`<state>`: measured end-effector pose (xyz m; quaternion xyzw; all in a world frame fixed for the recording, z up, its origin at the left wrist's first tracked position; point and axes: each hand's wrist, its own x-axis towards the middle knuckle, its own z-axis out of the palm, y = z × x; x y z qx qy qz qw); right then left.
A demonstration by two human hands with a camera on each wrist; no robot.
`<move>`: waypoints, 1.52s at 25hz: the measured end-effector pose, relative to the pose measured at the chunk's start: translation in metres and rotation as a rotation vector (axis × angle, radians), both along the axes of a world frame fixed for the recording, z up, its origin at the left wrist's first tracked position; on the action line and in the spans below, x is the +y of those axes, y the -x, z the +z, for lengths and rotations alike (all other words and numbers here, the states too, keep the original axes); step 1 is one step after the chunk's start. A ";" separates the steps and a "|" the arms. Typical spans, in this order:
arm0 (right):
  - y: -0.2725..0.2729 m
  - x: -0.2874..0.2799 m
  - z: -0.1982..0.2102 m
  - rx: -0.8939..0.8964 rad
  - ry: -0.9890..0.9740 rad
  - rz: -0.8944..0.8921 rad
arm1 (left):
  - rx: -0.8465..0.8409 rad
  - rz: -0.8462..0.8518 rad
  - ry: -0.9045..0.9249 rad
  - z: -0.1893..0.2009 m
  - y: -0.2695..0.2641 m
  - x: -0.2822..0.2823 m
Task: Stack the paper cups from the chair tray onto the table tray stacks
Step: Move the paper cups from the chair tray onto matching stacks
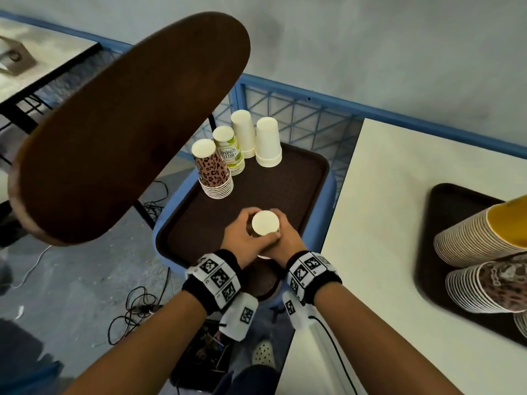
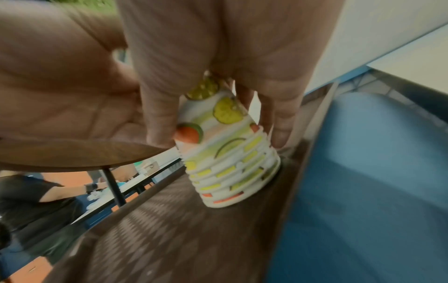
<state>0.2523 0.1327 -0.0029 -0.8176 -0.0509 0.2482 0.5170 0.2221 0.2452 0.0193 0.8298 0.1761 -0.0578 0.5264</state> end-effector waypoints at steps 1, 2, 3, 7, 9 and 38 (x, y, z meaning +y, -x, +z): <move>-0.002 -0.002 -0.001 0.036 0.021 0.005 | 0.003 -0.025 0.015 0.000 0.003 -0.002; -0.004 -0.003 -0.005 0.036 0.085 0.012 | -0.026 -0.033 0.015 0.003 0.004 0.001; -0.005 -0.004 -0.010 0.010 0.149 0.023 | -0.088 -0.008 -0.013 0.008 0.000 0.007; -0.006 -0.001 -0.023 -0.006 0.132 -0.071 | -0.302 0.374 -0.205 0.031 -0.059 0.058; -0.007 0.000 -0.024 0.000 0.061 -0.161 | -0.218 0.477 -0.121 0.035 -0.092 0.080; 0.121 -0.233 0.034 -0.189 -0.135 -0.611 | -0.324 0.316 0.391 0.015 -0.020 -0.089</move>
